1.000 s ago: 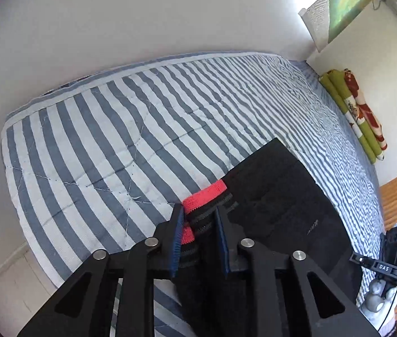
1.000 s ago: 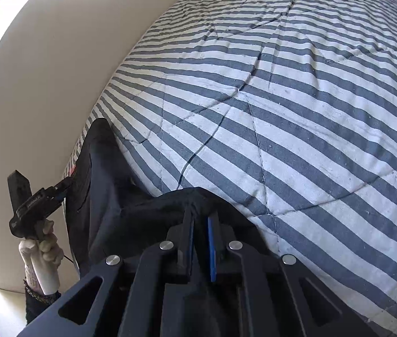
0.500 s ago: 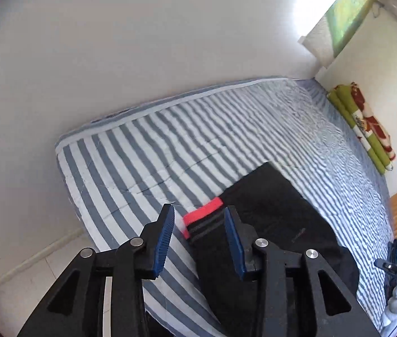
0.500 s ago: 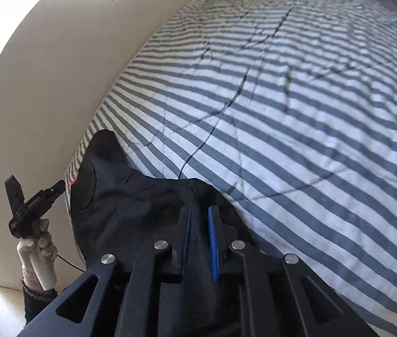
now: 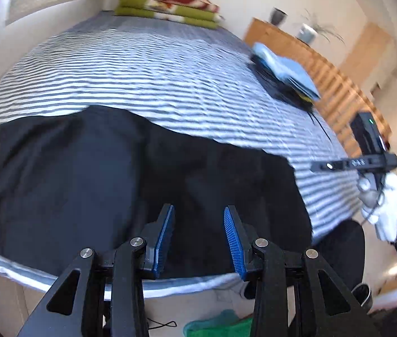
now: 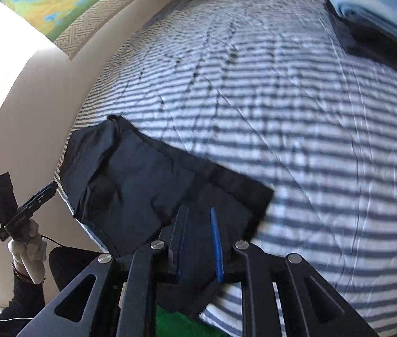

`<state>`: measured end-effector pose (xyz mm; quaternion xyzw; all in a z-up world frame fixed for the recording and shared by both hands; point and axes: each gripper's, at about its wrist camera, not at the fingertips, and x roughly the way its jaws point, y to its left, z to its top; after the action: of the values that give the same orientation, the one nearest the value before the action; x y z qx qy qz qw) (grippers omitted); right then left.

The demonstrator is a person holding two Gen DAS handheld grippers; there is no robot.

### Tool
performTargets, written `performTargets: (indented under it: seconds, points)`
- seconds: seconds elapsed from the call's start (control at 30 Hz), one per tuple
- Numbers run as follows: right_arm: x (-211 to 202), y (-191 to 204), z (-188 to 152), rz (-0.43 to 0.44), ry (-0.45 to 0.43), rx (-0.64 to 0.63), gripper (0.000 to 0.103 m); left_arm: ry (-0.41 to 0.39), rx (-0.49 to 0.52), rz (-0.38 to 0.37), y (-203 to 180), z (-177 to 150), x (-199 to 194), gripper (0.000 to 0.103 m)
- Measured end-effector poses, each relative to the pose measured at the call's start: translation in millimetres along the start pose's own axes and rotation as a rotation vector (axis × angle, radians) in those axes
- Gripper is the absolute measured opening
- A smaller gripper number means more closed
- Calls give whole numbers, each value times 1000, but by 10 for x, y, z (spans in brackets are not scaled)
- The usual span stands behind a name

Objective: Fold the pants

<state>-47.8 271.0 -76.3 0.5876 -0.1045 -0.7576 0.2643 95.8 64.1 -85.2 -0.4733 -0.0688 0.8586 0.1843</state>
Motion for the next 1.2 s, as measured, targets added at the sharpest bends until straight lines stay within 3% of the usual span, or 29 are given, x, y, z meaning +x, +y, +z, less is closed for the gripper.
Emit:
performTargets:
  seconds: [0.13, 0.23, 0.33, 0.47, 0.63, 0.8, 0.93, 1.2]
  points:
    - [179, -291, -219, 7, -6, 60, 15, 108, 161, -54, -1124, -358, 323, 40]
    - [226, -388, -140, 66, -44, 92, 15, 154, 208, -63, -1445, -480, 525, 41]
    - [241, -349, 8, 60, -82, 59, 19, 194, 194, -57, -1353, -475, 653, 41]
    - [440, -362, 73, 47, -30, 24, 23, 245, 142, -52, -1174, -469, 807, 41]
    - [481, -343, -80, 108, -2, -8, 23, 255, 118, -58, -1031, -487, 870, 41]
    - [374, -311, -49, 63, -63, -52, 21, 265, 131, -54, -1034, -496, 876, 41]
    - [314, -480, 126, 84, -91, 27, 32, 270, 130, -59, -994, -497, 883, 41]
    - [548, -527, 145, 72, -30, -1, 32, 281, 131, -65, -903, -484, 908, 41]
